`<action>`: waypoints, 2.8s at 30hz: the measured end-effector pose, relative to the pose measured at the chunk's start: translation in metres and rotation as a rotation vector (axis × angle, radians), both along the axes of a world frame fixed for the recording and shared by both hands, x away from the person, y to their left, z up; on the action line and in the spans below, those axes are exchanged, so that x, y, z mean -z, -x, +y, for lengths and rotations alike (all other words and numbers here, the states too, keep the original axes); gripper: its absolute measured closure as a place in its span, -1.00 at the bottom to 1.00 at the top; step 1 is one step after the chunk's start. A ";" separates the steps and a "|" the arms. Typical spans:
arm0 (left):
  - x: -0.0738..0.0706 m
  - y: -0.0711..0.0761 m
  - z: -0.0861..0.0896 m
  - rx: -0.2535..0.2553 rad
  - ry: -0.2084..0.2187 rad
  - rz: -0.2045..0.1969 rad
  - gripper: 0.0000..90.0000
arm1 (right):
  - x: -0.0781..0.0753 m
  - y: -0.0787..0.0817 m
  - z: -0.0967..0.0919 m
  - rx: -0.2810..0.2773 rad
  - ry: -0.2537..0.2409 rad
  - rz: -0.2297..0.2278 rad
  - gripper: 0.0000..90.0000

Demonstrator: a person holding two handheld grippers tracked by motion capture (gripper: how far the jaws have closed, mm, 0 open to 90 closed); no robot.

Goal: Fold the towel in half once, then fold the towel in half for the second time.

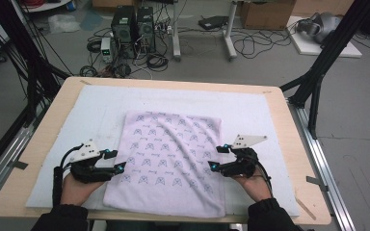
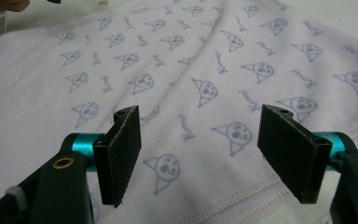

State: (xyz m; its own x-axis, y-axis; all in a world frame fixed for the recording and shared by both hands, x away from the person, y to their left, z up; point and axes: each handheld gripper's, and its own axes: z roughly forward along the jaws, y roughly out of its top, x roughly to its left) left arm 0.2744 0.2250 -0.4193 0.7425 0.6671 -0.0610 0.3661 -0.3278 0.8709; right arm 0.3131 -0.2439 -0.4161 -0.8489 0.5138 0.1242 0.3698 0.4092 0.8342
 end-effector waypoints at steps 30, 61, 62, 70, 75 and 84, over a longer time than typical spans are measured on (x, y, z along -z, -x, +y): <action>-0.041 -0.106 0.001 -0.051 -0.034 0.019 0.05 | -0.023 -0.103 -0.006 0.062 0.037 0.029 -0.35; 0.022 -0.166 -0.013 -0.213 -0.112 0.214 0.88 | 0.028 -0.144 -0.007 0.152 0.137 0.137 0.83; 0.022 -0.166 -0.012 -0.212 -0.109 0.215 0.89 | 0.028 -0.144 -0.007 0.153 0.134 0.143 0.84; 0.002 -0.157 -0.004 -0.192 -0.036 0.151 0.91 | 0.009 -0.139 -0.010 0.153 0.084 0.097 0.85; -0.019 -0.141 -0.001 -0.161 -0.012 0.095 0.91 | -0.020 -0.124 -0.015 0.124 0.029 0.055 0.85; -0.026 -0.063 0.014 -0.060 0.014 -0.013 0.90 | -0.046 -0.066 -0.013 0.015 -0.021 0.033 0.85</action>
State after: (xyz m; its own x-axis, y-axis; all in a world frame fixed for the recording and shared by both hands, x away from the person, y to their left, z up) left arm 0.3376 0.2390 -0.3929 0.7020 0.7096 -0.0606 0.3729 -0.2937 0.8802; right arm 0.3786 -0.2573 -0.3697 -0.8362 0.5237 0.1628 0.4030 0.3856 0.8300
